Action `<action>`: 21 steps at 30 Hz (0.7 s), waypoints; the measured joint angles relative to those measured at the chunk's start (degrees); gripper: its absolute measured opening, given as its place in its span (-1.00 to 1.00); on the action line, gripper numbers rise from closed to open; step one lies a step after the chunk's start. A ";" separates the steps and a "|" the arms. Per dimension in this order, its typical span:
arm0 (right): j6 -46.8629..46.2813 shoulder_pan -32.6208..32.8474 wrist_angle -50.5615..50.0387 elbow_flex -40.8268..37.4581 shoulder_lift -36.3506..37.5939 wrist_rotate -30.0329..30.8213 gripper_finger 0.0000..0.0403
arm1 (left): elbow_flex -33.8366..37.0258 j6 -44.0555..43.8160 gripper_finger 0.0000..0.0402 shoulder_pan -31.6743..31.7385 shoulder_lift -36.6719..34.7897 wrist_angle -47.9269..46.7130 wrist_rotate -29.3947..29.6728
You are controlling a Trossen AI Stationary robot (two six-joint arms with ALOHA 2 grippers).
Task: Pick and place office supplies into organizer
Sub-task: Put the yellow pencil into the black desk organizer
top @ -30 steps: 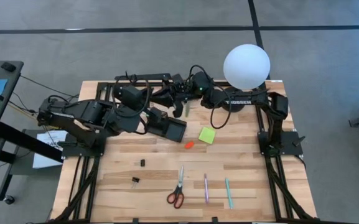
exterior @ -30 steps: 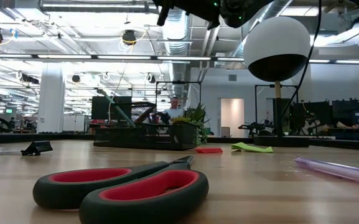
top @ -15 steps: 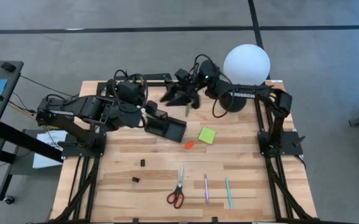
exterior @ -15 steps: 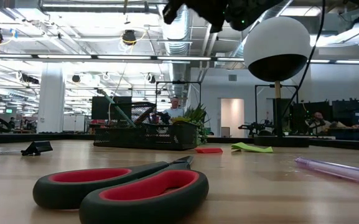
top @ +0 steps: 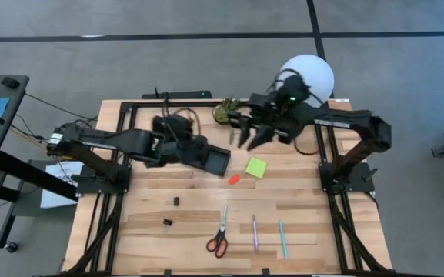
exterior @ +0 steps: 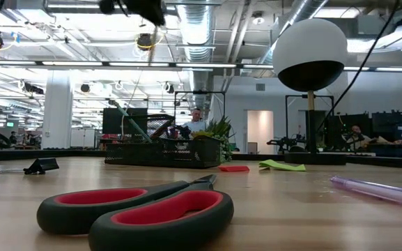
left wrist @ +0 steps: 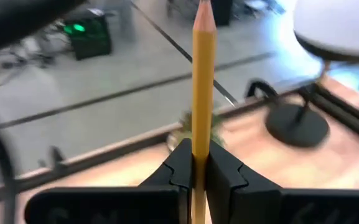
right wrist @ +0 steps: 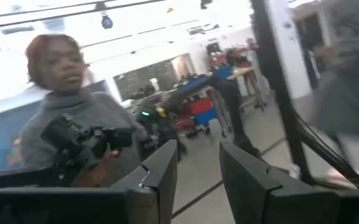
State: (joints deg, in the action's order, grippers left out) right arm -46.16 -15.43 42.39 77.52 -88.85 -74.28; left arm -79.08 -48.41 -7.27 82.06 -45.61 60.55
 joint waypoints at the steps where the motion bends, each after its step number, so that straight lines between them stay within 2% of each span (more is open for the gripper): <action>1: 0.00 0.50 -0.10 0.00 0.93 -0.01 -0.46 | 2.00 2.51 -0.97 0.64 0.02 4.42 -1.32; 5: 0.07 1.99 -0.77 -0.02 3.27 -0.03 -0.47 | 9.43 6.98 -0.97 4.12 -0.26 20.94 -4.90; 10: 0.05 2.71 -1.22 -0.02 4.25 -0.39 -0.47 | 18.53 8.17 -0.97 7.21 -0.26 30.87 -7.88; 14: 0.05 3.40 -2.21 -0.02 4.23 -0.88 -0.47 | 24.83 8.50 -0.97 8.82 -0.15 38.73 -7.14; 21: 0.07 3.31 -3.80 -0.02 4.23 -1.95 -0.47 | 27.41 14.70 -0.97 10.99 -0.20 41.84 -9.15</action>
State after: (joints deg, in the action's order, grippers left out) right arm -46.09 -12.12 38.59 77.49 -84.62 -76.23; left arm -51.67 -33.71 3.73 81.87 -3.77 51.40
